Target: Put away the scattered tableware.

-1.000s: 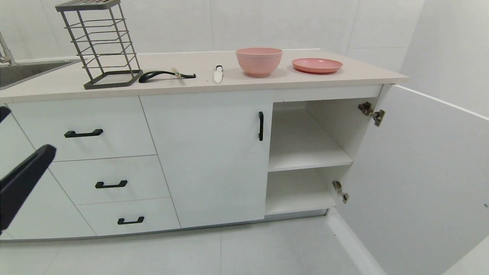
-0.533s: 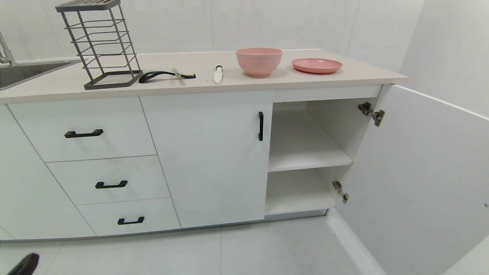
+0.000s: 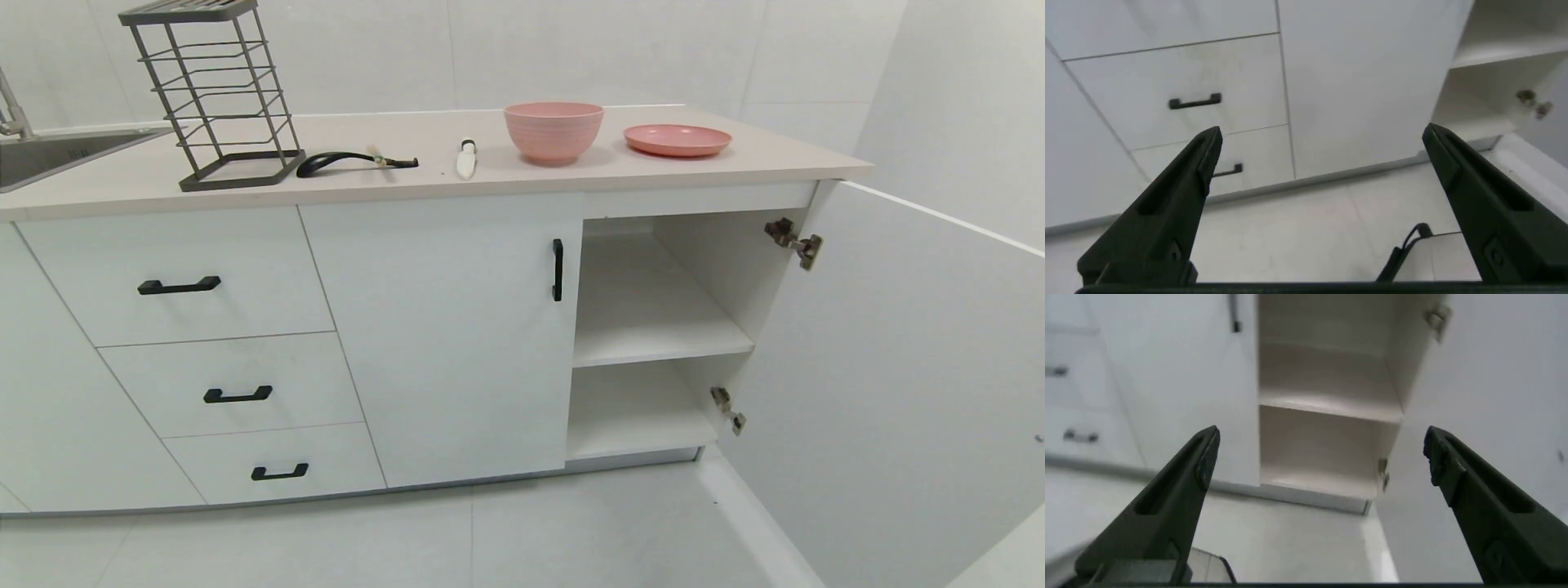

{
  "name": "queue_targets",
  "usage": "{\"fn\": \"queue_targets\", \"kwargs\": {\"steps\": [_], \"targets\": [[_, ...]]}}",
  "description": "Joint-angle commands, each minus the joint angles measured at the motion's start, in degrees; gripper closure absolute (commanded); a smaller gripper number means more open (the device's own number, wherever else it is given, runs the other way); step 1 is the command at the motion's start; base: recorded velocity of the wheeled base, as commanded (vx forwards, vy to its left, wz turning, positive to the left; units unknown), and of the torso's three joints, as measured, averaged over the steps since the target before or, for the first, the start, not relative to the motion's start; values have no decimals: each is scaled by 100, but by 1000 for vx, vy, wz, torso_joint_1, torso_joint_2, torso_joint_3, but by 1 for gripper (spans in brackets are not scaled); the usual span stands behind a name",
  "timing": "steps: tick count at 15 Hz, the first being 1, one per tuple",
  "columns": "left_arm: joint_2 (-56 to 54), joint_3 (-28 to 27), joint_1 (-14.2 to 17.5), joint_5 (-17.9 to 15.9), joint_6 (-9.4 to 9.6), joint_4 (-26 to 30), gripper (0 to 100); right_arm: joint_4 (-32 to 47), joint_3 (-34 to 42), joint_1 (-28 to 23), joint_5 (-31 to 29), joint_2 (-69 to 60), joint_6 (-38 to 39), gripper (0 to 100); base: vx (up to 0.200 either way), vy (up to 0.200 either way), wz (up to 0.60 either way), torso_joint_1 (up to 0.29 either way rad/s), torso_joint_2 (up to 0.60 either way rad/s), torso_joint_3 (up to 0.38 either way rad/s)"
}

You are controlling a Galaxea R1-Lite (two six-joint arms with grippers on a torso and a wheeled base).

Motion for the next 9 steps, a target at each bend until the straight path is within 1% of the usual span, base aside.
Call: {"fn": "queue_targets", "kwargs": {"steps": [1,2,3,4,5,6,7,9], "targets": [[-90,16,-695,6,-26,-8,0,-28,2,1,-340,-2,247,0,0,0,0,0,0,0],[-239,16,-546,6,-35,-16,0,-28,2,1,-401,-2,238,0,0,0,0,0,0,0],[-564,16,-379,85,35,1,0,-28,2,1,-577,-2,194,0,0,0,0,0,0,0],[-573,16,-379,788,88,177,0,112,11,1,-946,-2,19,0,0,0,0,0,0,0],[-573,16,-379,1034,-26,221,0,270,2,1,-1342,-2,19,0,0,0,0,0,0,0],[-573,16,-379,920,18,212,0,244,2,1,-1403,-2,124,0,0,0,0,0,0,0],[-573,16,-387,884,-18,230,0,253,2,10,-1403,-2,186,0,0,0,0,0,0,0],[-573,16,-387,920,-167,256,0,253,2,1,-1377,-2,212,0,0,0,0,0,0,0]]}}
